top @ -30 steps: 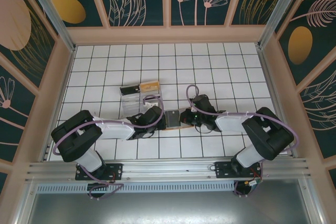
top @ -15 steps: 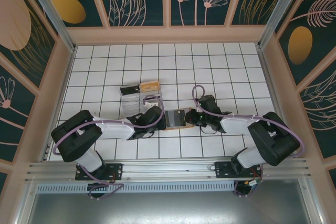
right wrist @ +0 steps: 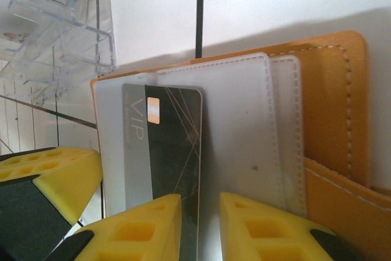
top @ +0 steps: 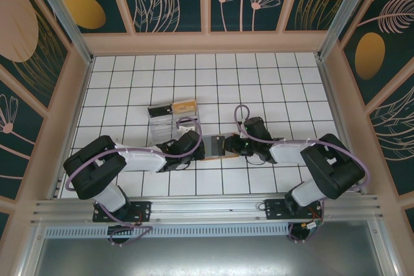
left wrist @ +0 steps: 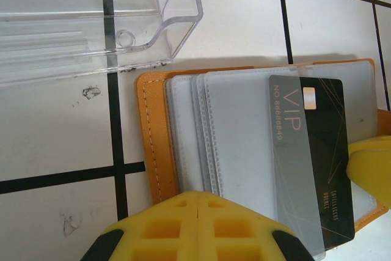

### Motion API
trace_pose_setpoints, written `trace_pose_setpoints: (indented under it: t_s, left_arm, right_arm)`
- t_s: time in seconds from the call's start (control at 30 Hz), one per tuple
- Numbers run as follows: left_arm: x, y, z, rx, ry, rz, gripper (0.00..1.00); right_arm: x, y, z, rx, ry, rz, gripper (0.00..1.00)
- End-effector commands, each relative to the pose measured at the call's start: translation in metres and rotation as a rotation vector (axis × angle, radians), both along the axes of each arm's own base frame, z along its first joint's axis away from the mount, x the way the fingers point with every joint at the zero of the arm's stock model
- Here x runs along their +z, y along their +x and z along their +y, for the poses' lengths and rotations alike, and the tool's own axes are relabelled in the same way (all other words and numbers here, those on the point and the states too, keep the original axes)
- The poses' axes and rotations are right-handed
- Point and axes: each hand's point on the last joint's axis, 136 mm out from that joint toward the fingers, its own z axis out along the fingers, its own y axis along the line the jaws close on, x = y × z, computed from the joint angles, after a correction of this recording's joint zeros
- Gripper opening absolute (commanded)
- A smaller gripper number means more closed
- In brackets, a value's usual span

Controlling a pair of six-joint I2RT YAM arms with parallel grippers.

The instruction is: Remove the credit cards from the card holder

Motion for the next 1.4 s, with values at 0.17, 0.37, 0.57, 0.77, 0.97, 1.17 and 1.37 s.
trace_pose_setpoints:
  t_s: [0.17, 0.37, 0.57, 0.77, 0.97, 1.17, 1.37]
  left_arm:
    - [-0.017, -0.008, 0.007, -0.009, 0.047, 0.056, 0.00]
    - [-0.017, -0.008, 0.007, -0.009, 0.047, 0.058, 0.00]
    - [-0.017, -0.008, 0.007, -0.012, 0.048, 0.056, 0.00]
    - [-0.018, -0.009, 0.007, -0.015, 0.052, 0.059, 0.00]
    - [-0.017, -0.008, 0.006, -0.018, 0.052, 0.055, 0.00]
    - [-0.016, -0.008, 0.007, -0.017, 0.057, 0.055, 0.00]
    - [-0.009, -0.005, 0.004, -0.019, 0.049, 0.042, 0.00]
  right_arm:
    - [0.000, -0.002, 0.015, 0.041, 0.044, 0.008, 0.26]
    - [-0.003, -0.001, 0.012, 0.023, 0.026, 0.014, 0.13]
    - [-0.006, 0.000, -0.002, -0.003, -0.001, 0.019, 0.06]
    - [-0.009, -0.004, -0.019, -0.011, -0.019, 0.020, 0.06]
    - [-0.012, -0.003, -0.035, -0.022, -0.019, 0.027, 0.07]
    - [-0.010, -0.004, -0.051, -0.057, -0.013, 0.023, 0.07]
    - [0.021, 0.000, -0.050, -0.047, 0.030, -0.068, 0.07]
